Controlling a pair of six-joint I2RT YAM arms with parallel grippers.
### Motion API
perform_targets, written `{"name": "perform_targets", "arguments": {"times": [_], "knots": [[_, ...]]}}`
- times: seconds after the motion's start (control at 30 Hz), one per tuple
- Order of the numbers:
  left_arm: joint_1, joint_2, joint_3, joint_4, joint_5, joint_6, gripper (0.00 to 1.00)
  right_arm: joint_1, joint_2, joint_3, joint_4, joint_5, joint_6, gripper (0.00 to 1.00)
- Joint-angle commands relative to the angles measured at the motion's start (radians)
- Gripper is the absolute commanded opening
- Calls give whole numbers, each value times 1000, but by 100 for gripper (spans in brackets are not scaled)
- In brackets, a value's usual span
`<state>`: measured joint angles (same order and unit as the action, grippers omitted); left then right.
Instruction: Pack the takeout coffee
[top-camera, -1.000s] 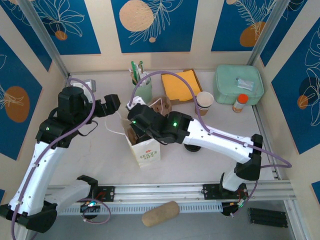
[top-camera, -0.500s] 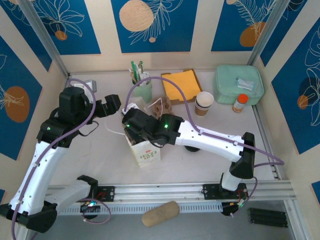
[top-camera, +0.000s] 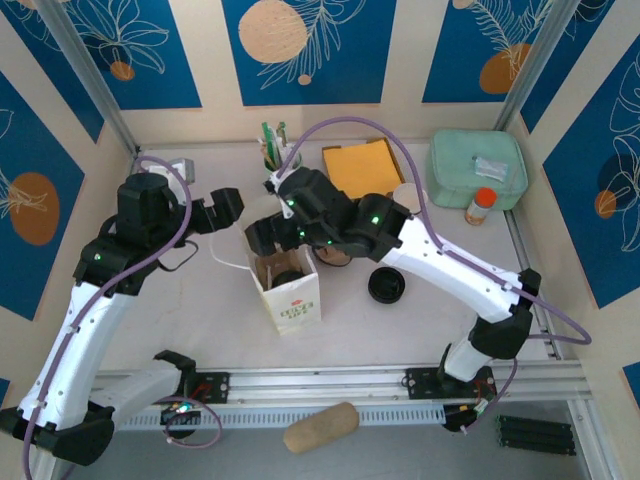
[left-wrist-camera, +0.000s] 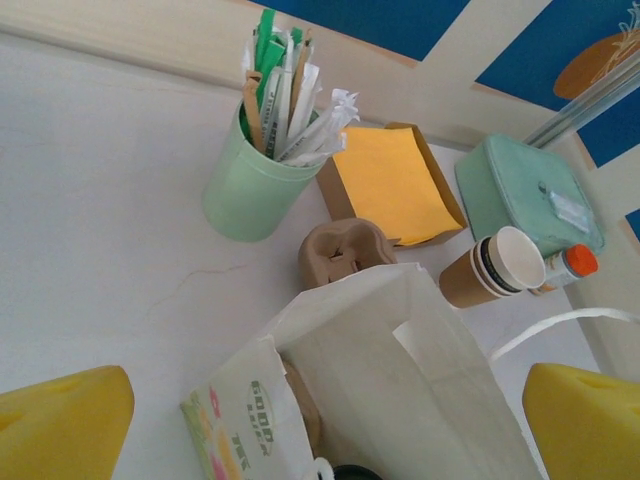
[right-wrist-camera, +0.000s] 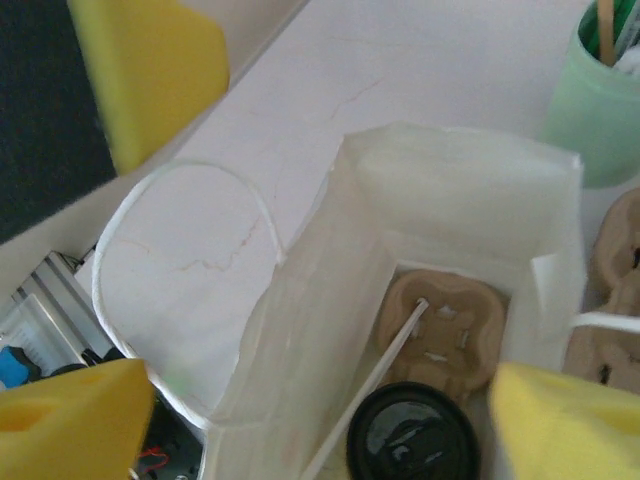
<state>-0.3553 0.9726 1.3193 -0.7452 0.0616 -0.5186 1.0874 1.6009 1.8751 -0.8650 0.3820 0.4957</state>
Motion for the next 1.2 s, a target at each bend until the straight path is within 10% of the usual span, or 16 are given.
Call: {"name": "perform_targets", "arguments": {"times": [0.0,0.63,1.17], "knots": [[7,11,27,22,49,7,100,-30,-31,36,-35,-65,12,99],[-47,111,101,79,124,13,100,-594,-213,-306,114,-385,176,86],[-58,208,135,117,134,29,99,-694,194,-310,226,-258,297,57]]}}
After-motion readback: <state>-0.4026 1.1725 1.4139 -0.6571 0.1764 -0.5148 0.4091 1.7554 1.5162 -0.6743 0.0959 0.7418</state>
